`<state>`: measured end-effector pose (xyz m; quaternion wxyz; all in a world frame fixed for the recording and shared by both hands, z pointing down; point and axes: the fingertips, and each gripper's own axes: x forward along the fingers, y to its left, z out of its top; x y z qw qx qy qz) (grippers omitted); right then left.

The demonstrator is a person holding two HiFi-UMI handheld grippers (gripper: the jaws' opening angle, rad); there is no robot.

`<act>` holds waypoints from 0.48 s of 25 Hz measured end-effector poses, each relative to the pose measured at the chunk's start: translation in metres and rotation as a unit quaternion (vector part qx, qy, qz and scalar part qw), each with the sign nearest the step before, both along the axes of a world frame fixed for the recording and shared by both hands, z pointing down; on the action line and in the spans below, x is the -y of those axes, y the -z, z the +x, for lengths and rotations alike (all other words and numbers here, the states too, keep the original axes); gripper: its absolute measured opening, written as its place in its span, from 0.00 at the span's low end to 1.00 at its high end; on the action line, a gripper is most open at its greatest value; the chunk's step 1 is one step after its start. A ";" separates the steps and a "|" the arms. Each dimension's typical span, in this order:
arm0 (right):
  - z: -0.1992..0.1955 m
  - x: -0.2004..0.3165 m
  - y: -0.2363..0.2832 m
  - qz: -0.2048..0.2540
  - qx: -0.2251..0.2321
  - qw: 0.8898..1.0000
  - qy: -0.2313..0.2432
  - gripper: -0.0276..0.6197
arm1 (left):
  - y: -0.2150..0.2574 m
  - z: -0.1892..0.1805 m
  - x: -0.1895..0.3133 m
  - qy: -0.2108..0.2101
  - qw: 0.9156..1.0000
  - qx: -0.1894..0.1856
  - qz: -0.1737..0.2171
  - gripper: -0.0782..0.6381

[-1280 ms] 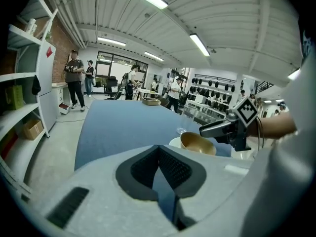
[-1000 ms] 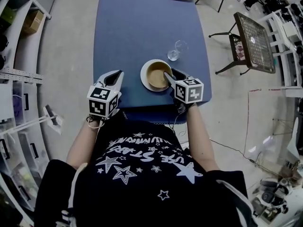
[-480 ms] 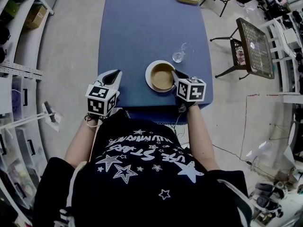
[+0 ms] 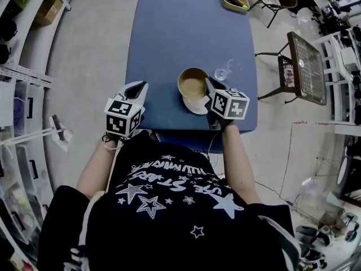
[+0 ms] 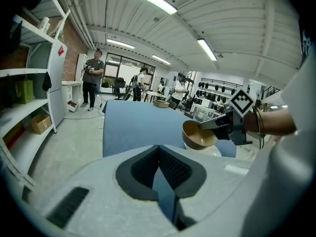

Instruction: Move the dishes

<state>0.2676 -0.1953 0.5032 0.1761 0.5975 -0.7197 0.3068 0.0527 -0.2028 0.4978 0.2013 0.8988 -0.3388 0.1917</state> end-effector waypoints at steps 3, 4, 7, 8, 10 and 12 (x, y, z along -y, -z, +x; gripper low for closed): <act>-0.012 0.016 -0.002 0.005 0.000 1.000 -0.004 0.07 | -0.003 -0.014 0.006 0.011 1.000 0.000 -0.003 0.13; -0.015 0.021 -0.003 0.005 0.001 1.000 -0.007 0.07 | -0.005 -0.019 0.008 0.015 1.000 0.000 -0.005 0.13; -0.022 0.038 -0.009 0.003 0.004 1.000 -0.017 0.07 | -0.008 -0.033 0.017 0.026 1.000 0.001 -0.010 0.13; -0.024 0.044 -0.012 0.002 0.007 1.000 -0.021 0.07 | -0.009 -0.036 0.020 0.027 1.000 0.001 -0.012 0.13; -0.026 0.053 -0.018 -0.003 0.012 0.999 -0.031 0.07 | -0.012 -0.042 0.026 0.028 0.999 0.002 -0.016 0.13; -0.026 0.060 -0.024 -0.011 0.014 0.999 -0.041 0.07 | -0.013 -0.045 0.033 0.026 0.999 0.002 -0.020 0.13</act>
